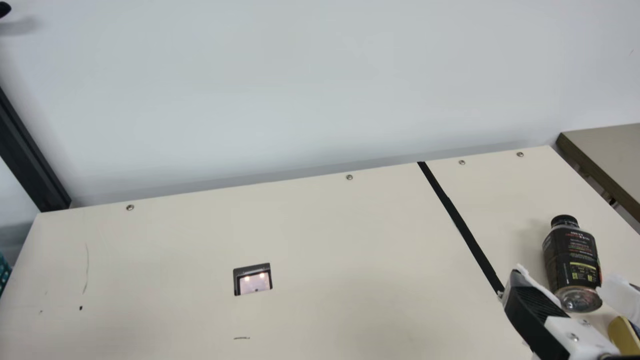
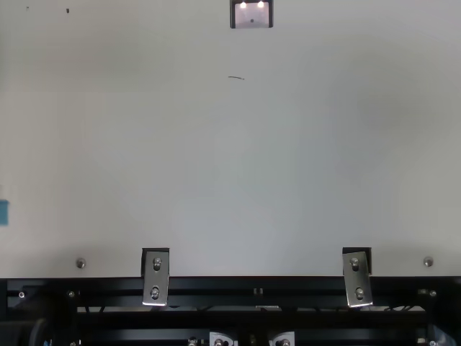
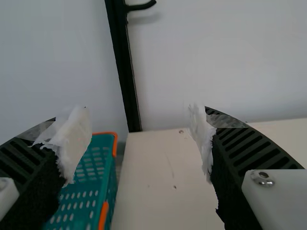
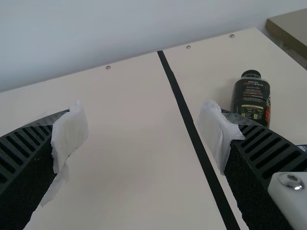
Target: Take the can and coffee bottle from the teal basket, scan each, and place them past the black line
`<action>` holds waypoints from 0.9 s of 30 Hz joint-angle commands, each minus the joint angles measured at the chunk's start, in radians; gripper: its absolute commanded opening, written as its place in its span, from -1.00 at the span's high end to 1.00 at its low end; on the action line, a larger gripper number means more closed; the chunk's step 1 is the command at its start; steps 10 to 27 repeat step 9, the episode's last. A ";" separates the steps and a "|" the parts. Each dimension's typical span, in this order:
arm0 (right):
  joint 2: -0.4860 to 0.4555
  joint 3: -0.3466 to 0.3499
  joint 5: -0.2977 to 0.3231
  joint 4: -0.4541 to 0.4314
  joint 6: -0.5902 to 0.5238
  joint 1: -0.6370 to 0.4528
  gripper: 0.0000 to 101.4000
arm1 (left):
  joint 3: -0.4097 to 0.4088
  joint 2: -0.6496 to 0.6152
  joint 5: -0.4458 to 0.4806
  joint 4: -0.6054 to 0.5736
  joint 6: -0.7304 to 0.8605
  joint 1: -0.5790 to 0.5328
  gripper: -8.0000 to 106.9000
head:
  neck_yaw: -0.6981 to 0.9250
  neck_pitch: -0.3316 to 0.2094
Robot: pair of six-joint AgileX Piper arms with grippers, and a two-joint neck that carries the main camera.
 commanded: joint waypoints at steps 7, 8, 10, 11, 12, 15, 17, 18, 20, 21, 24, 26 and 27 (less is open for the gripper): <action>0.000 0.000 0.000 0.000 0.000 0.000 -1.00 | 0.006 -0.031 0.180 0.010 -0.065 0.019 -0.71 | 0.009 -0.027; 0.000 0.000 0.000 0.000 0.000 0.000 -1.00 | 0.006 -0.031 0.188 0.010 -0.065 0.019 -0.71 | 0.009 -0.027; 0.000 0.000 0.000 0.000 0.000 0.000 -1.00 | 0.006 -0.031 0.193 0.010 -0.065 0.019 -0.71 | 0.009 -0.027; 0.000 0.000 0.000 0.000 0.000 0.000 -1.00 | 0.006 -0.031 0.193 0.010 -0.065 0.019 -0.71 | 0.009 -0.027; 0.000 0.000 0.000 0.000 0.000 0.000 -1.00 | 0.006 -0.031 0.193 0.010 -0.065 0.019 -0.71 | 0.009 -0.027; 0.000 0.000 0.000 0.000 0.000 0.000 -1.00 | 0.006 -0.031 0.193 0.010 -0.065 0.019 -0.71 | 0.009 -0.027; 0.000 0.000 0.000 0.000 0.000 0.000 -1.00 | 0.006 -0.031 0.193 0.010 -0.065 0.019 -0.71 | 0.009 -0.027; 0.000 0.000 0.000 0.000 0.000 0.000 -1.00 | 0.006 -0.031 0.193 0.010 -0.065 0.019 -0.71 | 0.009 -0.027; 0.000 0.000 0.000 0.000 0.000 0.000 -1.00 | 0.006 -0.031 0.193 0.010 -0.065 0.019 -0.71 | 0.009 -0.027; 0.000 0.000 0.000 0.000 0.000 0.000 -1.00 | 0.006 -0.031 0.193 0.010 -0.065 0.019 -0.71 | 0.009 -0.027; 0.000 0.000 0.000 0.000 0.000 0.000 -1.00 | 0.006 -0.031 0.193 0.010 -0.065 0.019 -0.71 | 0.009 -0.027; 0.000 0.000 0.000 0.000 0.000 0.000 -1.00 | 0.006 -0.031 0.193 0.010 -0.065 0.019 -0.71 | 0.009 -0.027; 0.000 0.000 0.000 0.000 0.000 0.000 -1.00 | 0.006 -0.031 0.193 0.010 -0.065 0.019 -0.71 | 0.009 -0.027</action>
